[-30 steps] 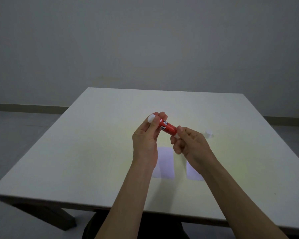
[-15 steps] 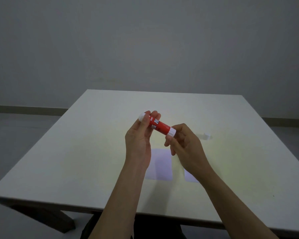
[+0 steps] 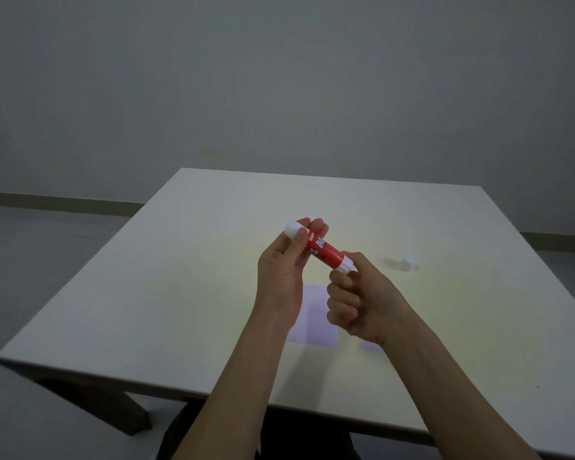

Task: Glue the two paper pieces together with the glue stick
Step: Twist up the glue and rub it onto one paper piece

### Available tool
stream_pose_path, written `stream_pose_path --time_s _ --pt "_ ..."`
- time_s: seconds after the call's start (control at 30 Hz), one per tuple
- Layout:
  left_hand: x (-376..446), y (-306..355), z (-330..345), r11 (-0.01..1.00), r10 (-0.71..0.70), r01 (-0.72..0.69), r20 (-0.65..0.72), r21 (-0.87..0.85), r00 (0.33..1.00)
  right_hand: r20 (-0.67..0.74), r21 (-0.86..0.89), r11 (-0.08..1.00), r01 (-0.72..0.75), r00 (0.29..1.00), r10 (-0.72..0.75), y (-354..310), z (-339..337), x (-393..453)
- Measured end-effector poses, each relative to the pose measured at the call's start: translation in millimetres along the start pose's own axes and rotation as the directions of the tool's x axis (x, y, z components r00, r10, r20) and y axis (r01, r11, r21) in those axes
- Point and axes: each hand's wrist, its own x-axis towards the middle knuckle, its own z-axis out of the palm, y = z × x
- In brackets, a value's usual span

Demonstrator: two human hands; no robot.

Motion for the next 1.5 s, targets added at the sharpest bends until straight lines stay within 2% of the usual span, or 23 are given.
stream_pose_path --time_s 0.07,0.1,0.17,0.23,0.27,0.3,0.37,0.4,0.43,0.5,0.57,0.67,0.87,1.03,1.1,1.17,1.37,1.43,1.5 --pt "0.6 -1.2 -2.8 1.0 -0.029 0.029 -0.014 0.002 0.999 -0.082 -0.317 0.928 0.194 0.97 -0.231 1.5 -0.7 0.2" --pt "1.1 -1.6 -3.9 0.999 -0.039 0.039 -0.023 0.018 0.999 -0.061 -0.415 0.863 0.289 0.937 -0.344 1.7 -0.6 0.7" --pt "2.4 -1.9 -7.7 0.991 -0.035 0.037 -0.015 0.128 0.999 0.042 -0.499 0.752 0.431 0.879 -0.475 0.5 -2.6 0.8" --pt "6.3 -0.5 -18.0 0.946 -0.035 0.006 0.084 0.324 0.996 0.11 -0.575 0.645 0.504 0.828 -0.549 -2.8 -8.4 1.2" --pt "9.2 1.7 -26.3 0.894 -0.058 -0.019 0.157 0.449 0.986 0.102 -0.606 0.61 0.51 0.811 -0.577 -4.7 -12.8 1.5" --pt "12.7 4.0 -37.6 0.8 -0.101 -0.051 0.218 0.598 0.971 0.068 -0.638 0.584 0.501 0.792 -0.606 -6.3 -17.5 2.4" --pt "17.7 7.3 -67.2 0.485 -0.238 -0.096 0.237 0.869 0.942 -0.024 -0.75 0.5 0.433 0.738 -0.675 -8.7 -30.2 6.7" --pt "18.1 8.4 -81.4 0.327 -0.31 -0.1 0.206 0.94 0.928 -0.047 -0.823 0.433 0.367 0.716 -0.697 -8.5 -37.0 9.2" --pt "17.9 7.8 -93.3 0.218 -0.373 -0.105 0.183 0.97 0.91 -0.048 -0.888 0.355 0.294 0.708 -0.705 -6.9 -42.6 11.5" --pt "18.2 1.9 -107.2 0.138 -0.483 -0.154 0.202 0.978 0.852 -0.018 -0.957 0.222 0.187 0.726 -0.688 1.3 -48.2 16.3" --pt "20.0 -8.5 -110.6 0.056 -0.551 -0.263 0.249 0.963 0.796 0.012 -0.979 0.145 0.142 0.752 -0.659 12.6 -49.6 22.2" --pt "23.2 -23.0 -112.4 -0.065 -0.567 -0.351 0.255 0.934 0.783 0.027 -0.99 0.093 0.105 0.792 -0.609 23.8 -47.6 28.8" --pt "27.1 -36.8 -124.2 -0.116 -0.532 -0.399 0.283 0.909 0.798 0.086 -0.996 -0.034 0.081 0.796 -0.599 29.2 -43.3 32.6" --pt "27.3 -37.9 -124.7 -0.11 -0.53 -0.396 0.283 0.912 0.799 0.272 -0.958 -0.223 0.182 0.824 -0.497 34.9 -37.3 15.0" --pt "25.9 -37.9 -124.3 -0.101 -0.528 -0.388 0.281 0.916 0.802 0.312 -0.945 -0.231 0.231 0.847 -0.43 36.1 -35.7 8.4" --pt "25.5 -37.4 -123.4 -0.095 -0.53 -0.381 0.277 0.92 0.801 0.295 -0.951 -0.217 0.221 0.86 -0.417 30.9 -37.4 8.7" --pt "26.5 -35.9 -122.6 -0.088 -0.539 -0.37 0.268 0.925 0.798 0.127 -0.987 -0.152 0.044 0.788 -0.602 15.0 -57.1 22.5" --pt "26.7 -36.8 -123.4 -0.092 -0.54 -0.363 0.26 0.927 0.8 0.182 -0.978 -0.187 0.088 0.799 -0.573 21.2 -56.4 16.0" --pt "27.1 -38.2 -123.6 -0.101 -0.541 -0.358 0.25 0.928 0.803 0.255 -0.965 -0.181 0.189 0.84 -0.479 28.8 -51.6 4.6"
